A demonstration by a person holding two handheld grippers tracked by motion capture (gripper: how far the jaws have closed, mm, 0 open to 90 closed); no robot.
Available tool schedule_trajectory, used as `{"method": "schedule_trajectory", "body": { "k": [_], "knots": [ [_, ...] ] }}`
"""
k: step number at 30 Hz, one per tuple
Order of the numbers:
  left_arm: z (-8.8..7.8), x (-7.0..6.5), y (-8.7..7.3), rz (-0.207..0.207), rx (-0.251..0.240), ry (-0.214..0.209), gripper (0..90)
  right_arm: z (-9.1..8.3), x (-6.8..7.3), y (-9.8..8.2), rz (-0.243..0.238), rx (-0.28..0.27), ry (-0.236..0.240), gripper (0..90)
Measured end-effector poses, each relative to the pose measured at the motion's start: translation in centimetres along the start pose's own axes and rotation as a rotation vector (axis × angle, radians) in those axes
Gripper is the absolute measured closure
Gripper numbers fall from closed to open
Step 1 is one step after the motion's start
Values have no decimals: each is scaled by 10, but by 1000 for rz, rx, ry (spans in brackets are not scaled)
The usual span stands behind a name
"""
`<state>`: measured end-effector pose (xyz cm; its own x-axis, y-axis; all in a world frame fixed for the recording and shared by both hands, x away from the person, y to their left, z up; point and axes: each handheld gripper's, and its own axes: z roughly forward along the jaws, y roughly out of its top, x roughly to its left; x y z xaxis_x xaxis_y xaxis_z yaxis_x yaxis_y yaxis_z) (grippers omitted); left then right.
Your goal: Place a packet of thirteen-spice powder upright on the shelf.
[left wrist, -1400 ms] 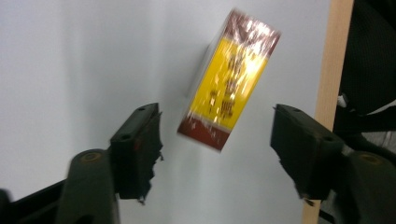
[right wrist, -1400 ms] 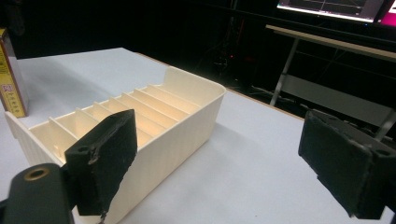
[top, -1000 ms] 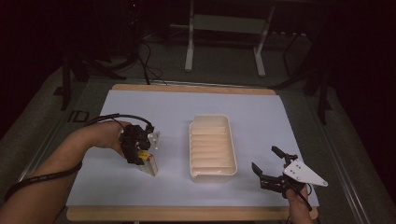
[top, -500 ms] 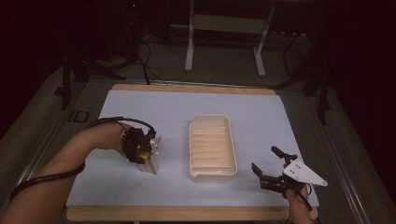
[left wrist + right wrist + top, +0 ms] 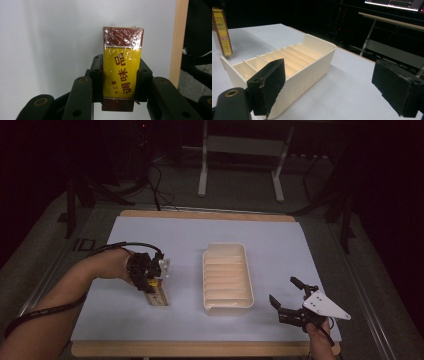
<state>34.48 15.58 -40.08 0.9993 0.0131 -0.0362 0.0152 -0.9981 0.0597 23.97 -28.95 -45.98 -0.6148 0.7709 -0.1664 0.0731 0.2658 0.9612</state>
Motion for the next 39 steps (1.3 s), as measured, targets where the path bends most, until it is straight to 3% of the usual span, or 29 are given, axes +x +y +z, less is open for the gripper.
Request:
{"method": "schedule_trajectory", "body": {
  "k": [2, 4, 6, 9, 11, 13, 17, 22, 27, 30, 35, 39],
  "knots": [
    [0, 2, 0, -36, 13, -17, 679, -1, -1, 0, -1, -3, -2, 117],
    [0, 8, 0, -108, 31, -54, 679, -1, -1, 1, -1, -4, -2, 117],
    [-2, 10, 1, -142, 38, -59, 679, -1, -1, 1, -1, -4, -2, 117],
    [-7, 14, 2, -202, 17, -88, 679, -1, -1, 1, 0, -4, -2, 117],
    [-11, 17, 2, -226, 2, -87, 679, -2, 0, 1, -2, -5, -2, 117],
    [-12, 17, 3, -225, 0, -82, 679, -2, 0, 1, -4, -7, -2, 117],
    [-16, 19, 6, -256, 2, -123, 679, -2, -1, 2, -4, -9, -1, 117],
    [-24, 25, 8, -316, -15, -141, 679, -3, -1, 2, -5, -11, -2, 117],
    [-36, 25, 14, -324, -52, -125, 680, -3, 0, 2, -8, -11, -1, 117],
    [-41, 25, 18, -308, -71, -101, 680, -3, 0, 3, -9, -12, 0, 117],
    [-45, 20, 24, -239, -108, -41, 679, -3, -1, 2, -6, -12, -2, 117],
    [-45, 21, 30, -222, -124, -55, 679, -4, -1, 2, -6, -10, -2, 117]
  ]
}}
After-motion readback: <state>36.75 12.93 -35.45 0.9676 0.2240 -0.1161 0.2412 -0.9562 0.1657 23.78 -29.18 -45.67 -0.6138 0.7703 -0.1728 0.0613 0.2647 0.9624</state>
